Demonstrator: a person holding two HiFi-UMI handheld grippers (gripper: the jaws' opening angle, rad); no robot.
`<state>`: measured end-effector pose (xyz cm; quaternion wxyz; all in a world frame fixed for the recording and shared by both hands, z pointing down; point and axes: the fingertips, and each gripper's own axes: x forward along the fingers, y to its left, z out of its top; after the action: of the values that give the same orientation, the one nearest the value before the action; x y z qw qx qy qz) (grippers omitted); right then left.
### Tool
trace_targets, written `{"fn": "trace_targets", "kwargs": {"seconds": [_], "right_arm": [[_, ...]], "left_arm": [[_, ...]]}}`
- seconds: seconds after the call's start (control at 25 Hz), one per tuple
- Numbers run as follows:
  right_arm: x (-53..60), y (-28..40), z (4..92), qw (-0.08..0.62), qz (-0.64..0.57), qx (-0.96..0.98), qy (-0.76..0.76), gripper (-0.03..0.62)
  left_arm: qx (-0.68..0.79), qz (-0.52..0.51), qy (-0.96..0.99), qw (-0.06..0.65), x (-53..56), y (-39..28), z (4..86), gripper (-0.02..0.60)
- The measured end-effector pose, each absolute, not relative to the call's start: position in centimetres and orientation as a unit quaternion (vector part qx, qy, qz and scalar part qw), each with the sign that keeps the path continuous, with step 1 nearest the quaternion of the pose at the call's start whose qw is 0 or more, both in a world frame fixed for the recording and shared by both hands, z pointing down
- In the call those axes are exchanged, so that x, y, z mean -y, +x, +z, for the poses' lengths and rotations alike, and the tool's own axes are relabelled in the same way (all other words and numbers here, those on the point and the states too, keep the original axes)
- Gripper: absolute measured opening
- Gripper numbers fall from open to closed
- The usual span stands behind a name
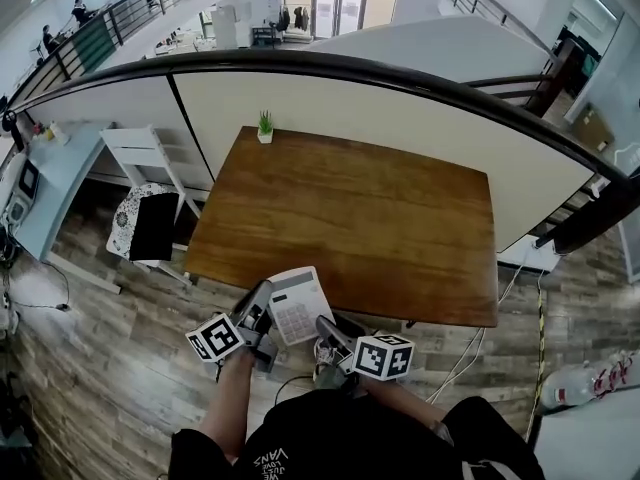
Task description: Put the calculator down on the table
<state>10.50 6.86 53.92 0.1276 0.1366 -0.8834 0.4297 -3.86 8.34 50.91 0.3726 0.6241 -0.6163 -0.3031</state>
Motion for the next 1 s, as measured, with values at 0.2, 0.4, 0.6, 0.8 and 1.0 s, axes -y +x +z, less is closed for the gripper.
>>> {"fn": "trace_targets", "kwargs": {"seconds": [0.2,0.4,0.6,0.8,1.0], "right_arm": [[-2.8,8.0,53.9,0.129,0.428,0.884,0.136,0.153],[0.7,6.2,54.6,0.138,0.431,0.881,0.136,0.153],[2.9,4.5,55.4,0.15,0.42,0.886,0.131,0.153],[4.1,3.0,56.3,0.159,0.425,0.88,0.139,0.153],[6.2,0.8,57.1,0.165,0.423,0.876,0.161,0.153]], "left_arm": [[0.622,-0.295,0.62,0.377,-4.2,-6.4,51.2,0.055],[0.622,-0.288,0.616,0.389,-0.8,-8.1,52.0,0.055],[0.623,-0.286,0.615,0.39,1.4,-9.8,52.8,0.055],[0.614,-0.287,0.616,0.401,2.9,-11.3,53.8,0.055],[0.594,-0.29,0.624,0.418,5.5,-13.5,54.9,0.055]]}}
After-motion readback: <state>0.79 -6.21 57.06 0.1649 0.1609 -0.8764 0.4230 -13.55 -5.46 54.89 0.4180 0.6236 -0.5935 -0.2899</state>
